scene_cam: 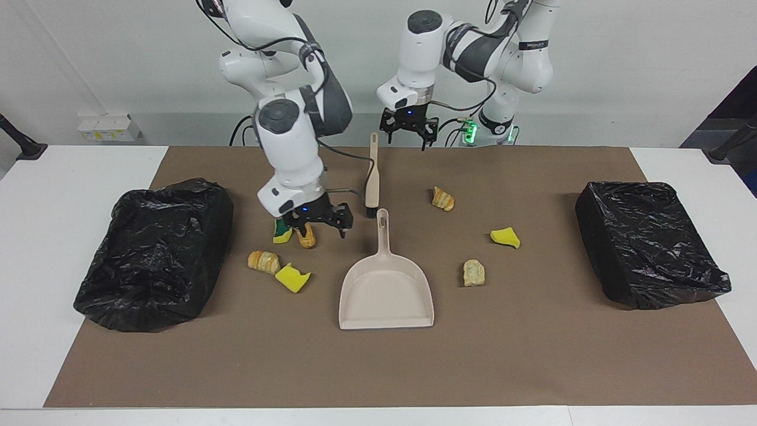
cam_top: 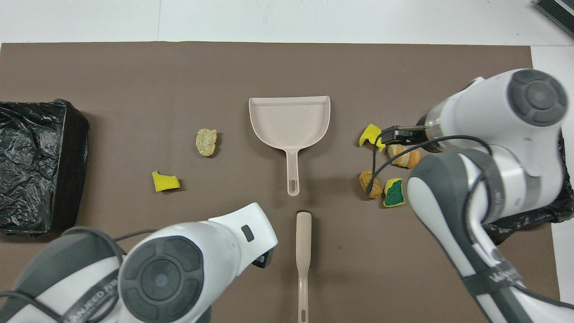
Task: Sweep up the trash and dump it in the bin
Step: 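Grasp the beige dustpan handle with the right gripper and lift it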
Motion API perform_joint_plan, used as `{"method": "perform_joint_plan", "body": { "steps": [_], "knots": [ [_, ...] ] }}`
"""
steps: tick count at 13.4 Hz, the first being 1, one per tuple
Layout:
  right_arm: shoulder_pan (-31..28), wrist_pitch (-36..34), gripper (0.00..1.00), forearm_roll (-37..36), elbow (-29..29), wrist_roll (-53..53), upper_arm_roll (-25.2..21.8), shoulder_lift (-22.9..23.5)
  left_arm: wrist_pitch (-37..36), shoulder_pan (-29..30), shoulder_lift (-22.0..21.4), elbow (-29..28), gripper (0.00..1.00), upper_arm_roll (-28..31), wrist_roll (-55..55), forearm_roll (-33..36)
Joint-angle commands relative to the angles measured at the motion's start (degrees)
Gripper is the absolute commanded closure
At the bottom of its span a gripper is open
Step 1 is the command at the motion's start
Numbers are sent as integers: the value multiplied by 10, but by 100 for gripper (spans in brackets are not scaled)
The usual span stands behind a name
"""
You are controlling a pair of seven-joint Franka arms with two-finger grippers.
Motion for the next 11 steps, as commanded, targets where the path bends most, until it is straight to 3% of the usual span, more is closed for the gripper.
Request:
{"method": "perform_joint_plan", "body": {
  "steps": [1, 3, 10, 11],
  "knots": [
    [26, 28, 0, 18, 18, 32, 1, 30, 72, -47, 11, -41, 0, 10, -34, 5],
    [60, 46, 0, 18, 15, 49, 2, 49, 97, -72, 41, -43, 0, 10, -62, 5],
    [103, 47, 0, 8, -6, 52, 2, 72, 146, -104, 45, -83, 0, 8, -82, 5],
    [104, 41, 8, 7, -8, 44, 2, 70, 151, -104, 47, -84, 0, 8, -82, 5]
  ]
}}
